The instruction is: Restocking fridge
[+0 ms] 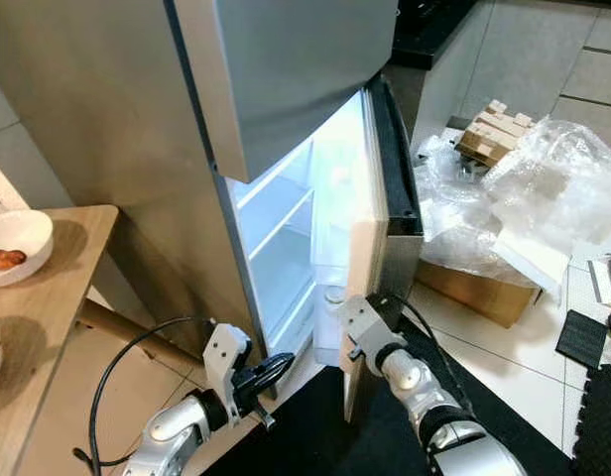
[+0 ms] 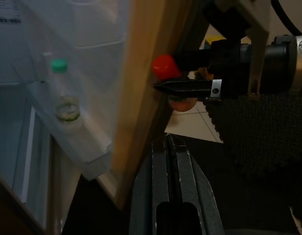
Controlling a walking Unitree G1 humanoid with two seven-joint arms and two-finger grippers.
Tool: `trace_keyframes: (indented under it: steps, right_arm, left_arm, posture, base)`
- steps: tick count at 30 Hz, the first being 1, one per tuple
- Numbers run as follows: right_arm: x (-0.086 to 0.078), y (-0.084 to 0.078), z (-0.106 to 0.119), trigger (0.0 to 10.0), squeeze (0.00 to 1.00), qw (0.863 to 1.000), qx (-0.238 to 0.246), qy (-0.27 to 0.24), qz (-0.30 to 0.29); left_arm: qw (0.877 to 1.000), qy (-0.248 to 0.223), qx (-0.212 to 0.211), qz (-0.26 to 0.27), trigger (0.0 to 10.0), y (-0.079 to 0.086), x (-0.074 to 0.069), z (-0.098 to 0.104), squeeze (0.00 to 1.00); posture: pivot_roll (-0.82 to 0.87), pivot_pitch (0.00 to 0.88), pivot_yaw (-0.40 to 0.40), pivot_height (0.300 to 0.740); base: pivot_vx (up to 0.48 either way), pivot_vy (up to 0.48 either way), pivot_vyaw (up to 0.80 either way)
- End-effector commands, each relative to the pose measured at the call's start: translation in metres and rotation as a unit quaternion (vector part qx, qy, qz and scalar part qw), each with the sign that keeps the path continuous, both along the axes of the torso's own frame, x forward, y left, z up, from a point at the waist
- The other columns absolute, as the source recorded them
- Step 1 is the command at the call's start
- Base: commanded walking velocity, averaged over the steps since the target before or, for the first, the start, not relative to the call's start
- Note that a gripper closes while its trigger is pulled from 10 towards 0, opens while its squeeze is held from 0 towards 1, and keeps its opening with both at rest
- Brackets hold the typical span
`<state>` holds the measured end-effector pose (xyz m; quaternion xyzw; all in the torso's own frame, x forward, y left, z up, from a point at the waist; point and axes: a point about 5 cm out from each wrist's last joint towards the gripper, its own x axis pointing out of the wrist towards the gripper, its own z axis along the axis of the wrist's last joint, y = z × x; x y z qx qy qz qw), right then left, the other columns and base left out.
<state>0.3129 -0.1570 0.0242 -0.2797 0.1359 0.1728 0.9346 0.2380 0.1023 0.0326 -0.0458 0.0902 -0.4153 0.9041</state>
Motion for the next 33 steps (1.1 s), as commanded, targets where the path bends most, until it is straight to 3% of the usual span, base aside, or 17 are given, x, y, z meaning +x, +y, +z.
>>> trace_keyframes:
  steps: [1, 9, 15, 18, 24, 26, 30, 31, 33]
  right_arm:
    - [0.009, -0.021, 0.011, 10.0, 0.00, 0.998, -0.019, -0.027, -0.059]
    - [0.003, -0.079, 0.013, 10.0, 0.00, 0.975, -0.068, -0.039, -0.210]
    - [-0.017, -0.107, 0.001, 10.0, 0.00, 0.958, -0.084, -0.014, -0.275]
    - [-0.026, -0.113, -0.005, 10.0, 0.00, 0.952, -0.083, -0.001, -0.293]
    - [-0.040, -0.098, -0.025, 10.0, 0.00, 0.961, -0.070, 0.028, -0.266]
    - [-0.048, -0.081, -0.038, 10.0, 0.00, 0.969, -0.056, 0.052, -0.236]
    - [-0.056, -0.066, -0.049, 10.0, 0.00, 0.974, -0.038, 0.082, -0.209]
    - [-0.062, -0.052, -0.057, 10.0, 0.00, 0.978, -0.012, 0.106, -0.179]
    - [-0.076, -0.029, -0.071, 10.0, 0.00, 0.978, 0.033, 0.163, -0.125]
  left_arm:
    - [1.000, 0.008, 0.011, -0.001, 10.0, 0.004, -0.003, -0.003, 0.00]
    - [1.000, 0.006, 0.014, -0.003, 10.0, 0.004, -0.001, -0.002, 0.00]
    - [1.000, 0.010, 0.021, -0.008, 10.0, 0.004, -0.003, -0.004, 0.00]
    - [1.000, 0.012, 0.024, -0.010, 10.0, 0.004, -0.003, -0.005, 0.00]
    - [1.000, 0.013, 0.028, -0.004, 10.0, 0.004, -0.003, -0.007, 0.00]
    - [0.998, 0.018, 0.053, 0.031, 10.0, 0.008, 0.000, -0.014, 0.00]
    - [0.991, 0.046, 0.082, 0.091, 10.0, 0.017, 0.004, -0.027, 0.00]
    - [0.982, 0.082, 0.101, 0.137, 10.0, 0.025, 0.003, -0.041, 0.00]
    - [0.951, 0.150, 0.182, 0.199, 10.0, 0.042, -0.010, -0.071, 0.00]
  posture:
    - [-0.13, 0.110, -0.023, 0.740]
    - [-0.13, 0.109, -0.018, 0.740]
    - [-0.14, 0.108, -0.013, 0.740]
    - [-0.14, 0.108, -0.013, 0.740]
    - [-0.14, 0.108, -0.015, 0.740]
    - [-0.14, 0.105, -0.017, 0.740]
    - [-0.13, 0.100, -0.019, 0.740]
    - [-0.13, 0.099, -0.020, 0.740]
    - [-0.14, 0.093, -0.017, 0.740]
  base:
    - [0.000, 0.000, 0.00]
    - [0.000, 0.000, 0.00]
    - [0.000, 0.000, 0.00]
    - [0.000, 0.000, 0.00]
    - [0.000, 0.000, 0.00]
    - [0.000, 0.000, 0.00]
    - [0.000, 0.000, 0.00]
    - [0.000, 0.000, 0.00]
    - [0.000, 0.000, 0.00]
